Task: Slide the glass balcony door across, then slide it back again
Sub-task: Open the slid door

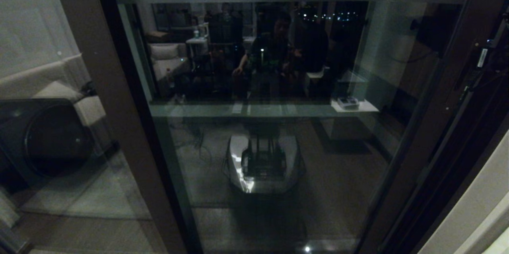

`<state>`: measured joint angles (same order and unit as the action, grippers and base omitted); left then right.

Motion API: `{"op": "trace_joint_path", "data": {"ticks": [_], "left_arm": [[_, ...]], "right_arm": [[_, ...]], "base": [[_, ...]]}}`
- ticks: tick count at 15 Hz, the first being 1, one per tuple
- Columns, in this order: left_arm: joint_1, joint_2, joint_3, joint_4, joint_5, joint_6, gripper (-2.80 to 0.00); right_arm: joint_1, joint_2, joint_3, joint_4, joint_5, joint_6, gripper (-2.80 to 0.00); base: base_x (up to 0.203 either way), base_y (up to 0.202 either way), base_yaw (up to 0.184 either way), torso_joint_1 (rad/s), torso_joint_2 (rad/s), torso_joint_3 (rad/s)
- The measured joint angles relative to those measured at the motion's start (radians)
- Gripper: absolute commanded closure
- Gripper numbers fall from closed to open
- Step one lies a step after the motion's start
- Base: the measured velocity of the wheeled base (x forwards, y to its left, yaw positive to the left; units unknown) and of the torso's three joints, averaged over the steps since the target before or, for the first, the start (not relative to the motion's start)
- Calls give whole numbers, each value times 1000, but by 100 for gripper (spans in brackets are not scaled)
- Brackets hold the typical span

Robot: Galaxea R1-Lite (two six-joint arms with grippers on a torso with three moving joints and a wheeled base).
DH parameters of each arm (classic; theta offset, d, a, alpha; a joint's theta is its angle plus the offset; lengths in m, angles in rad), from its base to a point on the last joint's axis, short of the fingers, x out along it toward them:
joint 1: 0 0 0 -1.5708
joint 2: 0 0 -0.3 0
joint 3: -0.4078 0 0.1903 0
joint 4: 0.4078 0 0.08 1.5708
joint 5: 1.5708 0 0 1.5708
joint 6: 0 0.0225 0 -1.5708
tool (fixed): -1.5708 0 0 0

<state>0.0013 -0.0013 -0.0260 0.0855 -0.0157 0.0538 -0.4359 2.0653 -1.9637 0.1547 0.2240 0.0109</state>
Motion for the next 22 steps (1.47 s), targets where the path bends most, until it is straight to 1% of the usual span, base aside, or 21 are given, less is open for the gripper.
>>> {"op": "trace_joint_path", "data": {"ticks": [10, 22], "left_arm": [[0, 0, 0, 0, 0, 0, 0], [0, 0, 0, 0, 0, 0, 0]], "right_arm": [[32, -5, 19, 0, -4, -1, 0], [52, -41, 64, 3, 0, -3, 0]], "base": [[0, 0, 0, 0, 0, 0], [0, 0, 0, 0, 0, 0]]}}
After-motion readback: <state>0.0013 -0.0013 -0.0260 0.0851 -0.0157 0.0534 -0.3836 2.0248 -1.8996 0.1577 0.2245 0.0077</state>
